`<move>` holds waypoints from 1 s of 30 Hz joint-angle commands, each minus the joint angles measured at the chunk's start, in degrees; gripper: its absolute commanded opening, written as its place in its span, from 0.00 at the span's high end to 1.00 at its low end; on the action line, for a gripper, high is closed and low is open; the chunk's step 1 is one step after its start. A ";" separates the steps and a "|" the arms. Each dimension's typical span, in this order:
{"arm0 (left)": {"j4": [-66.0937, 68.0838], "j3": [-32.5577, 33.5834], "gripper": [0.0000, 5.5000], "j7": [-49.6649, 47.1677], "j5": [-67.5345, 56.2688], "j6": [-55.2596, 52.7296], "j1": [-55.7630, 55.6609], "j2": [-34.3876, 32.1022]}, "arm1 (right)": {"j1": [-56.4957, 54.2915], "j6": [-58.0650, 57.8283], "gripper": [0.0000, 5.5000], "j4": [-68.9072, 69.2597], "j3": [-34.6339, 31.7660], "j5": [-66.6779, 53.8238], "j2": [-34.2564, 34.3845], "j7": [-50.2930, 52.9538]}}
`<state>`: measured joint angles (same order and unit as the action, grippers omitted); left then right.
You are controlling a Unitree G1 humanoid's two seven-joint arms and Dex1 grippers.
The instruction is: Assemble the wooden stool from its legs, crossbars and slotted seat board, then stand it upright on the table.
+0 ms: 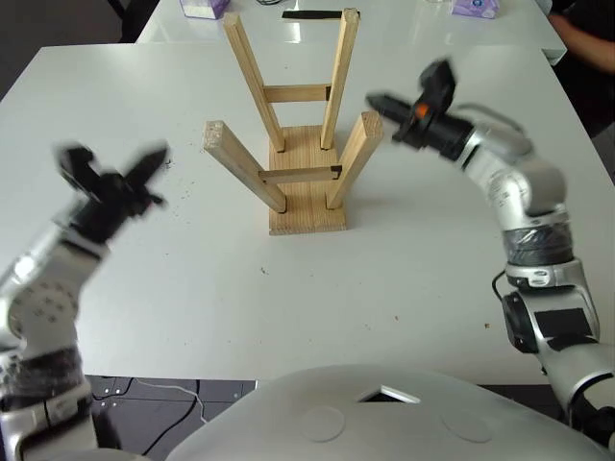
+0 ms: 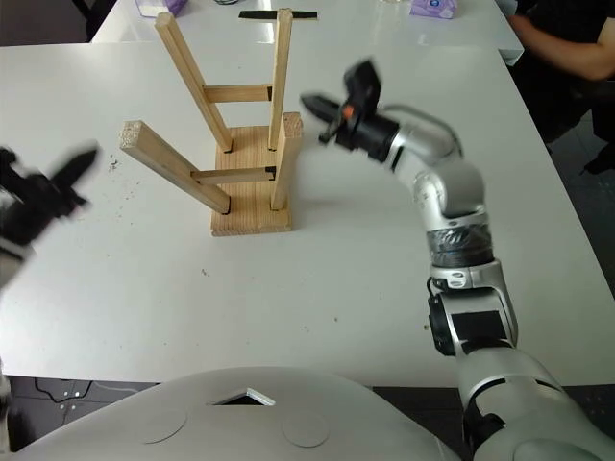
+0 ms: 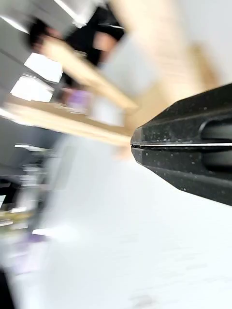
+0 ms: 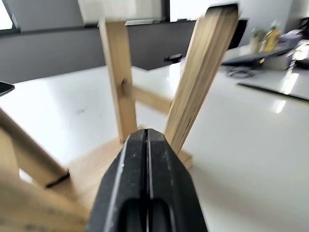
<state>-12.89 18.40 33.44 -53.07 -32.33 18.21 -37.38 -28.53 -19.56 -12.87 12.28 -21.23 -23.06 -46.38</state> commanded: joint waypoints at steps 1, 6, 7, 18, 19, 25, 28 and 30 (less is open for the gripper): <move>-3.75 -6.28 1.00 4.77 6.48 1.34 2.16 -0.52 | -2.09 8.36 1.00 -8.31 1.95 5.10 -0.59 -6.00; -7.32 -11.03 1.00 4.70 8.74 1.37 -2.88 3.11 | -5.22 12.67 1.00 -14.35 1.04 5.94 0.81 -12.15; -7.47 -11.76 1.00 4.20 9.05 1.42 -4.57 4.20 | -5.41 12.71 1.00 -14.50 1.18 5.50 1.30 -14.13; 4.70 -15.86 1.00 4.78 20.01 6.24 -12.96 8.23 | 1.09 8.10 1.00 -4.12 4.20 3.71 4.88 -23.11; 5.31 -15.54 1.00 5.05 20.45 6.55 -13.03 8.20 | 2.44 7.23 1.00 -1.91 4.50 3.46 5.00 -22.65; 8.65 -14.14 1.00 5.61 22.32 8.07 -14.65 8.45 | 10.81 -0.04 1.00 14.52 5.79 -0.46 9.28 -15.43; 9.66 -14.21 1.00 5.82 23.32 8.52 -14.78 8.67 | 11.55 0.70 1.00 13.81 4.22 1.77 8.72 -11.60; 9.55 -14.52 1.00 5.99 23.76 8.76 -13.89 9.19 | 9.06 4.01 1.00 8.33 2.74 5.50 6.12 -10.18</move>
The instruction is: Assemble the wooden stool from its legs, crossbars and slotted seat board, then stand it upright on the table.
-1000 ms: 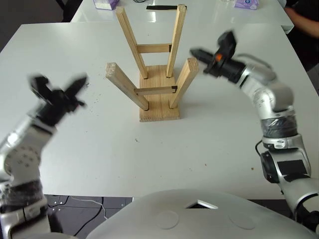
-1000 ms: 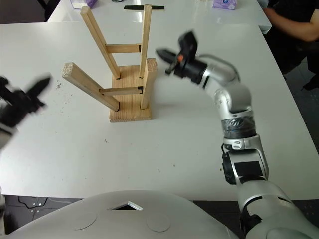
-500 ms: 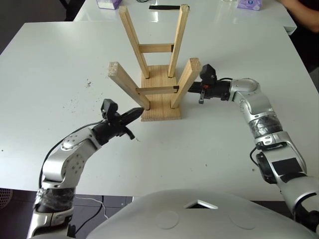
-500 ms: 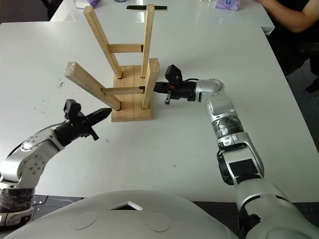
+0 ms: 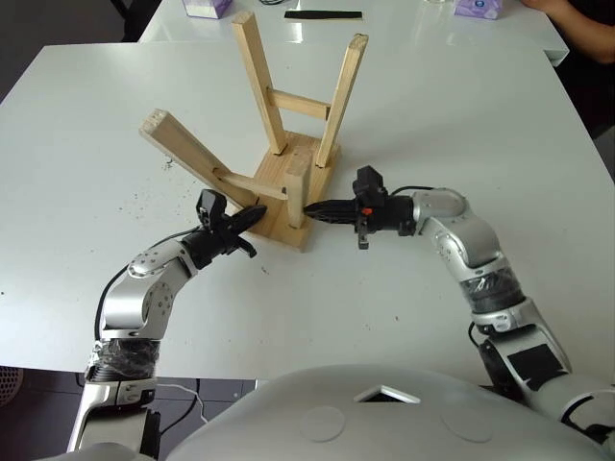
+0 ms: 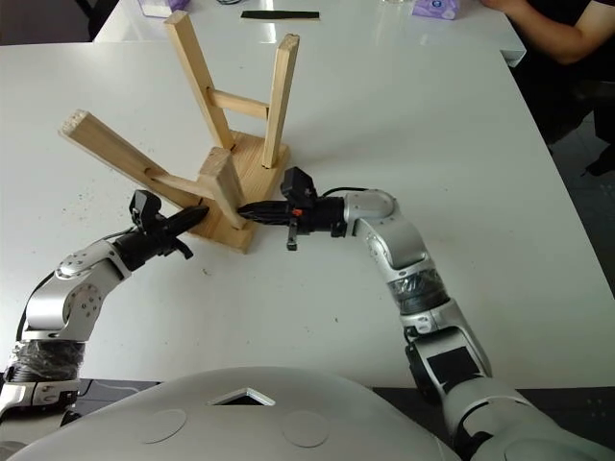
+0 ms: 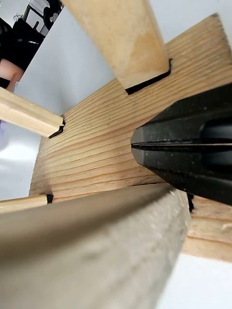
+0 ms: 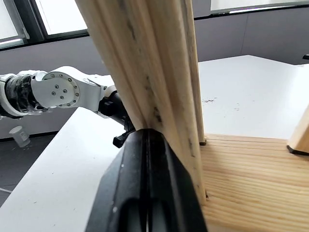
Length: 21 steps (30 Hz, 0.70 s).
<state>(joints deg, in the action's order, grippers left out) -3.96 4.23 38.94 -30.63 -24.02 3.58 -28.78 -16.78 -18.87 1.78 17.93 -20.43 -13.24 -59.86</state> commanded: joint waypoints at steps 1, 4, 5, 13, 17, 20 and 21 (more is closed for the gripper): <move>0.58 -0.46 1.00 0.56 1.41 0.56 1.00 0.93 | -3.97 4.33 1.00 -8.04 -3.58 5.37 -4.51 3.48; 0.03 -0.80 1.00 0.08 1.53 0.71 1.50 2.39 | -9.02 5.27 1.00 -12.57 -5.23 5.25 -3.16 4.38; -0.14 -1.23 1.00 -0.15 1.69 0.71 1.36 2.98 | -10.81 5.91 1.00 -14.46 -5.15 5.57 -2.19 4.65; 0.05 -4.25 1.00 -0.37 3.28 1.21 0.29 6.06 | -15.77 -1.09 1.00 -15.70 0.08 3.14 1.63 -3.00; -0.12 -5.06 1.00 -0.88 4.10 1.77 0.36 7.16 | -17.88 -6.54 1.00 -11.38 -0.06 1.25 -1.74 -7.69; 0.20 -5.38 1.00 -0.98 4.62 2.28 0.41 7.67 | -17.61 -10.39 1.00 -5.73 0.17 -1.01 -3.65 -10.02; 0.23 -5.48 1.00 -0.91 4.77 2.34 0.38 7.76 | -16.97 -11.66 1.00 -3.24 0.42 -2.08 -4.30 -10.62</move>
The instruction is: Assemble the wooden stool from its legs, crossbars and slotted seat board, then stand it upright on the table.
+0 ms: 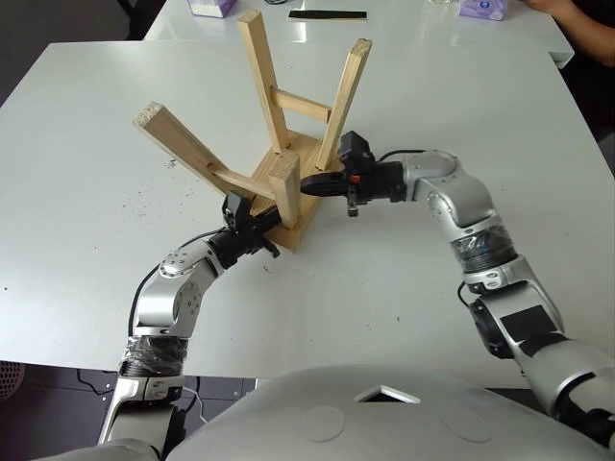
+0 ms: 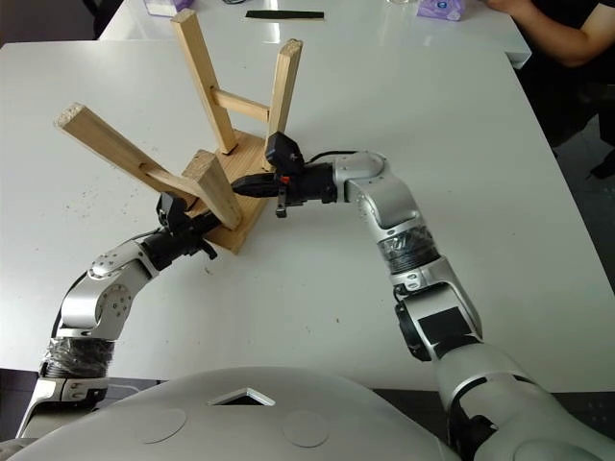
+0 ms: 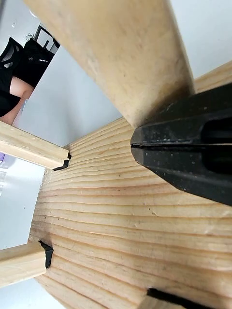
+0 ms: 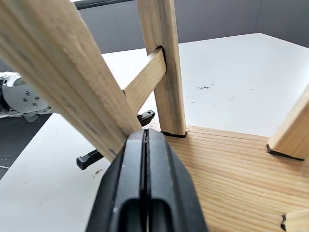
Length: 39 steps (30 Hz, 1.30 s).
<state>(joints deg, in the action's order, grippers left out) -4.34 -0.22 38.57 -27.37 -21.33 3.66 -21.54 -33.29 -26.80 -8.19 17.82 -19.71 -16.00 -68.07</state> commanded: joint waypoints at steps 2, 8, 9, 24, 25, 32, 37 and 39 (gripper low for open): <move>0.48 -1.10 1.00 -0.39 1.64 -0.31 0.34 0.61 | 0.64 -5.48 1.00 10.50 1.05 -4.35 -1.98 -2.81; -0.24 -1.45 1.00 0.81 1.31 -0.38 0.64 0.30 | 0.60 -4.25 1.00 11.18 -0.94 -3.66 -1.93 1.30; -0.33 -1.52 1.00 1.08 1.29 -0.29 0.89 0.22 | 0.11 -3.98 1.00 10.73 -1.75 -3.70 -2.03 1.89; 2.73 -2.76 1.00 1.59 2.63 0.94 -1.50 0.62 | -0.70 -2.40 1.00 12.67 -3.05 -5.18 -5.14 -0.31; 2.98 -2.75 1.00 1.60 2.75 1.08 -1.67 0.70 | -0.26 -2.69 1.00 13.24 -3.59 -5.55 -6.23 -0.81; 2.80 -2.46 1.00 1.49 2.77 1.48 -1.12 0.79 | -0.37 -1.43 1.00 12.90 -5.89 -5.32 -10.09 -1.50; 2.60 -2.40 1.00 1.46 2.57 1.22 -1.11 0.89 | -5.68 2.01 1.00 6.31 -6.04 -3.60 -5.08 2.72; 2.64 -2.59 1.00 1.63 2.62 1.06 -1.21 0.83 | -6.69 2.77 1.00 4.78 -4.81 -3.20 -2.68 3.32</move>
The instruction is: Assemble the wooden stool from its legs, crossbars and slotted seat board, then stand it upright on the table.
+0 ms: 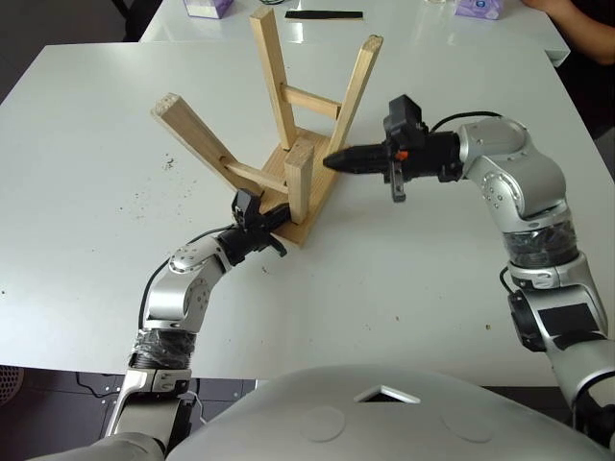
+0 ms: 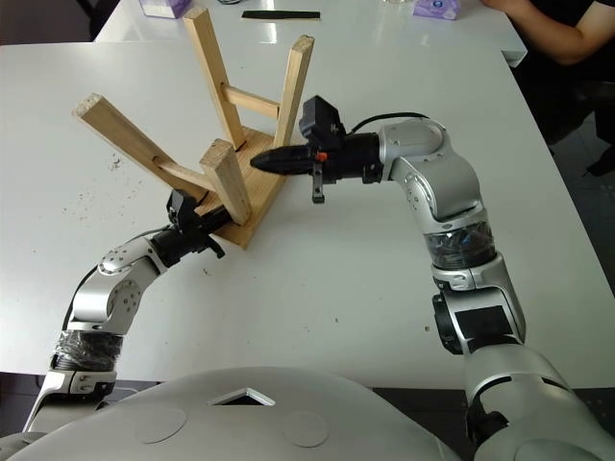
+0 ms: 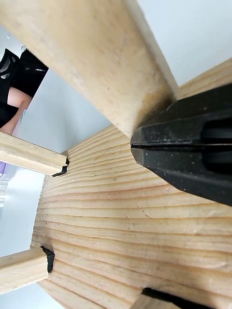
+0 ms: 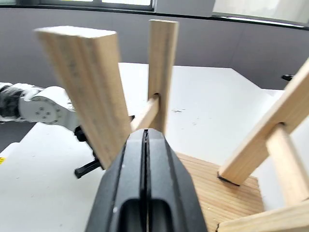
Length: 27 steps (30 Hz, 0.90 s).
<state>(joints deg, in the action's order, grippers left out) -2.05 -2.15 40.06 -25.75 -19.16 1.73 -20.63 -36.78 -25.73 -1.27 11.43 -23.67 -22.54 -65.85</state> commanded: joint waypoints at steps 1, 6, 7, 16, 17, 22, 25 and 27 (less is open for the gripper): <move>0.38 -0.75 1.00 0.23 1.07 -1.10 0.74 -0.14 | -3.42 2.41 1.00 -2.96 2.38 1.26 4.70 1.07; 1.31 -0.80 1.00 0.60 1.34 -0.88 0.04 -0.43 | -2.45 0.31 1.00 -1.62 4.01 -0.76 4.75 -2.64; 1.63 -0.68 1.00 0.72 1.46 -0.71 -0.14 -0.61 | -1.93 -0.80 1.00 -0.28 4.03 -1.67 4.09 -3.68; 5.46 1.47 1.00 1.88 2.45 1.22 -2.67 -2.70 | 3.21 -9.31 1.00 13.62 3.96 -9.37 -0.45 -5.61; 5.91 1.73 1.00 2.20 2.50 1.42 -3.05 -3.12 | 3.75 -9.78 1.00 14.56 4.05 -9.76 0.07 -4.53; 6.69 2.74 1.00 3.99 3.18 1.72 -3.53 -5.64 | 7.84 -9.95 1.00 18.01 2.64 -8.80 -1.40 0.75; 2.76 6.12 1.00 4.03 1.24 0.26 0.08 -7.63 | 12.24 -6.88 1.00 14.98 2.90 -3.56 -6.94 1.32; -3.02 10.31 1.00 3.35 -2.07 -2.33 4.00 -8.87 | 13.75 -1.97 1.00 8.34 3.65 3.21 -10.81 2.94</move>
<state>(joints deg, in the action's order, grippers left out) -0.11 4.33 43.92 -25.11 -18.94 1.94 -27.40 -25.02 -31.62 12.76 14.94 -26.59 -29.10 -64.51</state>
